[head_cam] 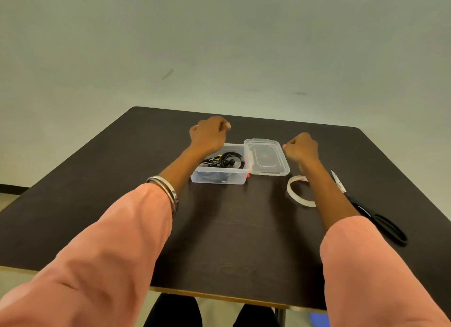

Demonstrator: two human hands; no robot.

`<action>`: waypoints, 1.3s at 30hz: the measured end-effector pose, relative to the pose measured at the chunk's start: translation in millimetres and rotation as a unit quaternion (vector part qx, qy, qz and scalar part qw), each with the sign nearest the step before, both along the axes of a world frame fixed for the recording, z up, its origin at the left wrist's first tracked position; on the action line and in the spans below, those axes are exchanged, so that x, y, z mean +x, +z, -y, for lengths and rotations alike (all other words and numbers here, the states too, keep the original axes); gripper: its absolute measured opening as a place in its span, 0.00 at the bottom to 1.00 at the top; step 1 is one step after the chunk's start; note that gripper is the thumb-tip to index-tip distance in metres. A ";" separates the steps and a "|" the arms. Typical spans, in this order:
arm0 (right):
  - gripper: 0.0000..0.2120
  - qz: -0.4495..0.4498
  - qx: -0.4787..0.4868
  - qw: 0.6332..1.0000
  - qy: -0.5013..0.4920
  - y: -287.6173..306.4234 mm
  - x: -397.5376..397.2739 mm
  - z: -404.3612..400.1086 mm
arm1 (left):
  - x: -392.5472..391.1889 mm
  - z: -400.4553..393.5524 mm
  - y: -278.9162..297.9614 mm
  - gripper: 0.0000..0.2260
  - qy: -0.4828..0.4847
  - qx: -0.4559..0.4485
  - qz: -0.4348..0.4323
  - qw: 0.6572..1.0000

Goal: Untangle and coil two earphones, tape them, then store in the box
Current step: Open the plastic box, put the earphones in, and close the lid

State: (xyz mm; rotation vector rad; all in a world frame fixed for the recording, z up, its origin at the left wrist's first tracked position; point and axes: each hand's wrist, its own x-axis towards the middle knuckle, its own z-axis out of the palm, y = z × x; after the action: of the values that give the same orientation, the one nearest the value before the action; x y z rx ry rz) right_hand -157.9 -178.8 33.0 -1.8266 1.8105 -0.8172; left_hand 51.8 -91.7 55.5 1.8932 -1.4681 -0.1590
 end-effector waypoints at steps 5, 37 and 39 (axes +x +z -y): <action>0.08 -0.121 0.020 0.992 0.025 -10.3 -6.5 5.7 | -25.1 45.9 0.9 0.21 -0.033 0.184 0.044 0.981; 0.16 0.020 -0.242 0.904 0.352 37.5 33.0 -87.7 | 33.5 -40.7 39.1 0.06 0.037 0.058 -0.447 0.892; 0.14 0.015 -0.242 0.906 0.346 29.5 34.3 -92.1 | 36.3 -48.1 30.4 0.05 0.049 0.030 -0.457 0.888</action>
State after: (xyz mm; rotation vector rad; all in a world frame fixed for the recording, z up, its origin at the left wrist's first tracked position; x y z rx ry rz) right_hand -123.5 -86.7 62.5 -2.5084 0.8328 -1.0333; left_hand 88.1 -43.6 85.8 1.5605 -0.7122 -0.9183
